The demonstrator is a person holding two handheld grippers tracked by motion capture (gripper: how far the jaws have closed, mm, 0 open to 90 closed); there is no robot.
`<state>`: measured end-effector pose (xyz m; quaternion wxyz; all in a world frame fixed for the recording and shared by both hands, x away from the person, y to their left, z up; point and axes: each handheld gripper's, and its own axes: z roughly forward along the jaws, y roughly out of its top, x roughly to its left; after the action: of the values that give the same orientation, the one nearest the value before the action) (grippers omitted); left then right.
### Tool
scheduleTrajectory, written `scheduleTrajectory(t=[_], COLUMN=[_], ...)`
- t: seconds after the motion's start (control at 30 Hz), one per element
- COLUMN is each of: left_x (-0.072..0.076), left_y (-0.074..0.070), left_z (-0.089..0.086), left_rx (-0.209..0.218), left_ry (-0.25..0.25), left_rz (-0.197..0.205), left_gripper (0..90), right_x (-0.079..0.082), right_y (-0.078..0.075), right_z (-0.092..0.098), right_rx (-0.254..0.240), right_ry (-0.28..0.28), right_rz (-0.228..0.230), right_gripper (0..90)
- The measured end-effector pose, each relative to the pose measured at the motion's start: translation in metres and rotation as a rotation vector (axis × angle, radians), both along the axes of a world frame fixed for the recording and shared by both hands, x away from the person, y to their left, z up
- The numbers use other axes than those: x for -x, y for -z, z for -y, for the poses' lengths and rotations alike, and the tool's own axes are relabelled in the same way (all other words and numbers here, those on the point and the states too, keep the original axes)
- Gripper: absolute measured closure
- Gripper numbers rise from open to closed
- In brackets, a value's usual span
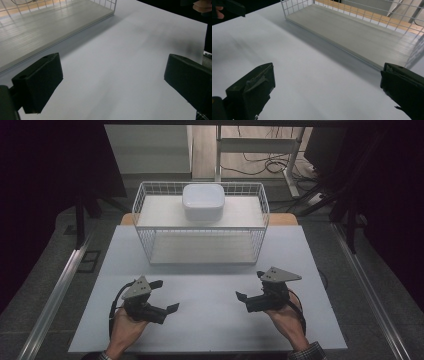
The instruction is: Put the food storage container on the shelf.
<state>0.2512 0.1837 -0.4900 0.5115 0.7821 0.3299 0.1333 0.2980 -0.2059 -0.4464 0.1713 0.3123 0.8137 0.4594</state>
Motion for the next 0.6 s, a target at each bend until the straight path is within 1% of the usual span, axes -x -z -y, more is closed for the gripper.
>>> scheduleTrajectory(t=[0.17, 0.4, 0.47, 0.6], left_x=[0.007, 0.017, 0.020, 0.024], left_y=[0.006, 0.017, 0.018, 0.020], left_z=[-0.009, -0.024, -0.027, -0.032], left_rx=[-0.017, -0.038, -0.038, -0.045], left_ry=[-0.029, -0.079, -0.089, -0.103], left_rz=[0.000, -0.014, -0.013, -0.010], left_gripper=[2.1, 2.3, 2.3, 2.3], right_x=[0.006, 0.013, 0.015, 0.020], right_y=[0.005, 0.015, 0.018, 0.022], right_z=[0.011, 0.029, 0.035, 0.043], right_rx=[0.018, 0.023, 0.024, 0.029], right_ry=[0.032, 0.077, 0.091, 0.116], right_rz=[0.004, -0.007, -0.011, -0.004], right_gripper=[0.0, 0.0, 0.0, 0.0])
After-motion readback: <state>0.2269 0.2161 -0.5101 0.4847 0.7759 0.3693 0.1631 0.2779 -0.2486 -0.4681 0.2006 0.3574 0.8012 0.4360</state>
